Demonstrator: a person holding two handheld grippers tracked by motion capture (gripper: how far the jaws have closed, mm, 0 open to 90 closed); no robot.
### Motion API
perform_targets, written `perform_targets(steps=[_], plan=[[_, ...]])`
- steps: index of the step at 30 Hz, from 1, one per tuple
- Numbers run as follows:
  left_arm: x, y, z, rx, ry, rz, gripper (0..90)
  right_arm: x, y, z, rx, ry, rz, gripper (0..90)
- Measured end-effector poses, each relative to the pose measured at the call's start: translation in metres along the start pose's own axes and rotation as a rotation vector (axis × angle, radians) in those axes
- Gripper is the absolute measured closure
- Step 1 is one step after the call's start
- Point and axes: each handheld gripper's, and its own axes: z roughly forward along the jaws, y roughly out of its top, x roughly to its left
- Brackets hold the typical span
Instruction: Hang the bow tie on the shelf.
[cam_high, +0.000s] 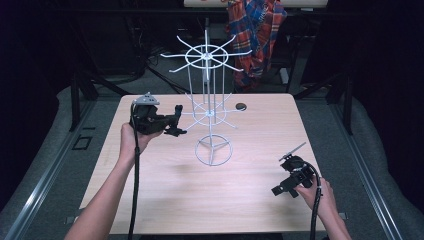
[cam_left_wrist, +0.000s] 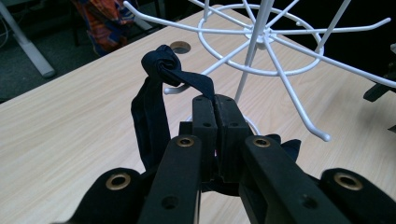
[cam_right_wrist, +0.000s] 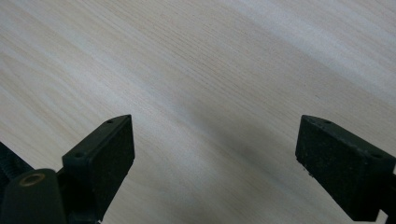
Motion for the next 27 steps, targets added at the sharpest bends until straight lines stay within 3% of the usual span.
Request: perform_targets(steps=[27], plan=[[-0.011, 0.008, 0.020, 0.014, -0.052, 0.071, 88.3, 0.000, -0.001, 0.001, -0.007, 0.003, 0.006, 11.6]])
